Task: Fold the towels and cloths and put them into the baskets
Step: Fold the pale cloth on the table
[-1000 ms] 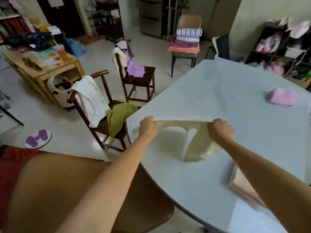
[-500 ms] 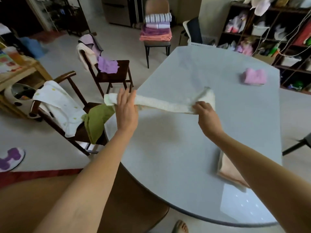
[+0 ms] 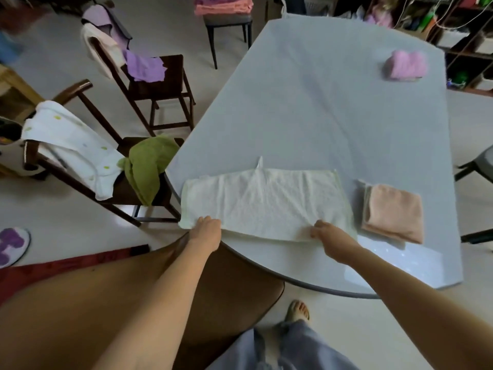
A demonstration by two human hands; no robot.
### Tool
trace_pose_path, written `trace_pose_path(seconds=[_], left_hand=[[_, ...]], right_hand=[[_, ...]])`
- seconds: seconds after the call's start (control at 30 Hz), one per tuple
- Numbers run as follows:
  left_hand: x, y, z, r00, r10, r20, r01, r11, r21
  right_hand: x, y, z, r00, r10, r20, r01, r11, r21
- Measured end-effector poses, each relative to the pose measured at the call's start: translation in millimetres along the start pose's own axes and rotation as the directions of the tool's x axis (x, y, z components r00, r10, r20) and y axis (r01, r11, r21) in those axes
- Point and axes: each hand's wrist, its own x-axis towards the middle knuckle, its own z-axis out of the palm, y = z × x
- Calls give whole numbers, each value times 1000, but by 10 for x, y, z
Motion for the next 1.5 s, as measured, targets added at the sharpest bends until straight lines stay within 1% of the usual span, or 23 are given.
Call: trace_pose_path(seconds=[0.13,0.2,0.23,0.3,0.37,0.43,0.5,0.6,0.67,0.83,0.93,1.0,1.07,1.1,1.17,1.23,1.3,1.33,1.37,1.4,1.43,1.47,1.5], left_hand=[[46,-8,-86,987,1,158,-1,1000,1],[-1,79,-155,968,-17,250,1,998,66],[-25,150,-186,963,-28,268,-6,992,126],[-61,374,-226,984,16,179,-55,975,214],[-99,689,-236,987,158,19,-159,969,187],[-146,1054,-219,952,296,-76,-286,951,119],[-179,1400,-198,918,382,-110,-381,924,29],[-172,1880,-118,920,367,-138,-384,913,-136],[-166,2155,-23,922,359,-143,-381,909,-172],[-113,2755,260,910,399,-111,-403,915,-14],[-47,2910,350,917,381,-122,-373,924,84],[-14,2976,370,930,342,-134,-331,939,94],[-7,2993,380,936,335,-107,-322,939,125],[5,2988,401,929,355,-106,-335,926,173],[42,2998,409,883,445,-152,-402,882,247],[74,2980,376,840,529,-124,-463,817,345],[106,2918,321,848,522,-90,-489,837,244],[133,2855,297,875,475,-93,-467,879,94],[127,2813,240,918,381,-113,-393,914,-104],[118,2775,213,947,265,-182,-309,904,-295],[110,2729,164,964,116,-239,-219,857,-467],[105,2696,108,959,-33,-283,-158,765,-624],[117,2680,55,951,-155,-268,-110,639,-761]], right_hand=[[-55,-38,15,997,44,67,-47,998,48],[-52,-51,-43,995,49,84,-55,996,72],[-38,-42,-94,996,58,66,-63,995,83],[16,37,-238,995,100,-11,-99,989,107],[75,170,-420,986,147,-73,-136,982,134],[168,360,-598,978,175,-115,-160,979,126],[300,546,-761,971,191,-143,-179,979,97],[551,831,-932,969,206,-139,-197,977,78],[705,999,-980,974,192,-120,-185,980,67],[1066,1270,-906,981,170,-90,-163,983,78],[1255,1255,-838,975,185,-127,-167,976,138],[1372,1250,-795,975,171,-141,-145,973,179],[1440,1234,-757,981,150,-126,-122,971,206],[1464,1226,-746,982,147,-118,-118,967,225],[1492,1216,-760,980,167,-105,-128,944,303],[1495,1210,-777,979,176,-99,-121,904,410],[1465,1216,-807,982,159,-103,-84,851,518],[1444,1219,-826,984,148,-97,-65,814,577],[1421,1231,-861,987,135,-85,-50,766,641],[1395,1246,-905,990,120,-72,-36,715,699],[1366,1259,-960,992,108,-68,-22,670,742],[1330,1268,-1028,992,97,-81,1,635,772],[1303,1276,-1091,990,91,-106,29,604,796]])
